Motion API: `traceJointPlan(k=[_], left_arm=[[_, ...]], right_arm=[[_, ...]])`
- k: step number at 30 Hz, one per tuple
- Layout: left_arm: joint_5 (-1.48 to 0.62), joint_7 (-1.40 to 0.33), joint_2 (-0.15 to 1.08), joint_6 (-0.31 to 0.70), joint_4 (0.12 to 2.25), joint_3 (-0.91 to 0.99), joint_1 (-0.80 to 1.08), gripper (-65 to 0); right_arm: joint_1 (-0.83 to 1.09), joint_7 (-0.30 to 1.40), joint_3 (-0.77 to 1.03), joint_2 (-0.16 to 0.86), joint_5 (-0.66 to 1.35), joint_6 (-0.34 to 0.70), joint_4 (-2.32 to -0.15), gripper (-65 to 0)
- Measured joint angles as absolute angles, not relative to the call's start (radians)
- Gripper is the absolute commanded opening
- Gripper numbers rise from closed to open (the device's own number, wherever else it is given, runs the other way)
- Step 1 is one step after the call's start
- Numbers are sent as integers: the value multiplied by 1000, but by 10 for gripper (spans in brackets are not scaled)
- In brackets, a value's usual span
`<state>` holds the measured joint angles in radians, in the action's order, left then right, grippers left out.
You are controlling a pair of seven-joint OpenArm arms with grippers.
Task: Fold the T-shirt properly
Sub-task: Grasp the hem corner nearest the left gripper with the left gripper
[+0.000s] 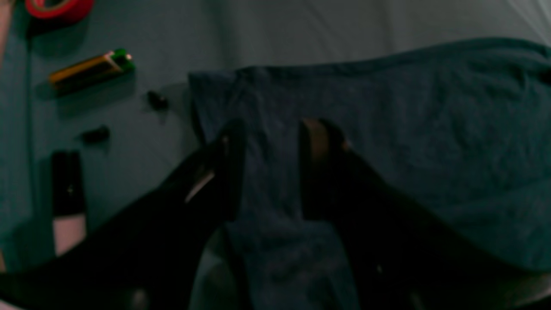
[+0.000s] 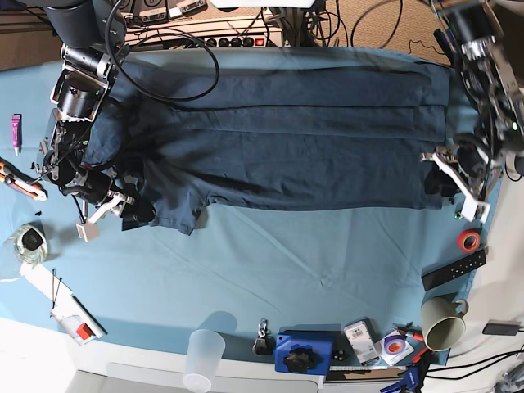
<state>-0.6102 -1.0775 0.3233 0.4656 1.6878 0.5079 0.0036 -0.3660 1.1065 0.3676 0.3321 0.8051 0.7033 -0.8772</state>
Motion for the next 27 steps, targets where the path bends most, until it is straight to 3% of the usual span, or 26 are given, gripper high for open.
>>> traceJointPlan(k=[11,17,19,21,24,26,27], left_arm=[[-614,-1077,360,500,1264,496,-189,-429],[-670,-1034,365,521,1137,500,-223,-432],[-690,-1029,366,525,1122,505,-223,-459],[-700,-1031,366,519,1118,505,-223,-527],[-699,-1040,365,514,1116,505,-222,-650],[-700,-1042,363,514,1114,505,-222,-650],[-700,-1042,363,514,1114,505,-222,-650]], right_arm=[[-366,1108,368,332,802,704,-878,-354],[-366,1110,368,332,802,704,-878,-354],[-366,1110,368,332,802,704,-878,-355],[-366,1110,368,332,801,704,-878,-400],[-365,1123,368,332,786,700,-878,-569],[-362,1128,368,332,785,697,-876,-650],[-361,1129,368,332,784,697,-876,-650]])
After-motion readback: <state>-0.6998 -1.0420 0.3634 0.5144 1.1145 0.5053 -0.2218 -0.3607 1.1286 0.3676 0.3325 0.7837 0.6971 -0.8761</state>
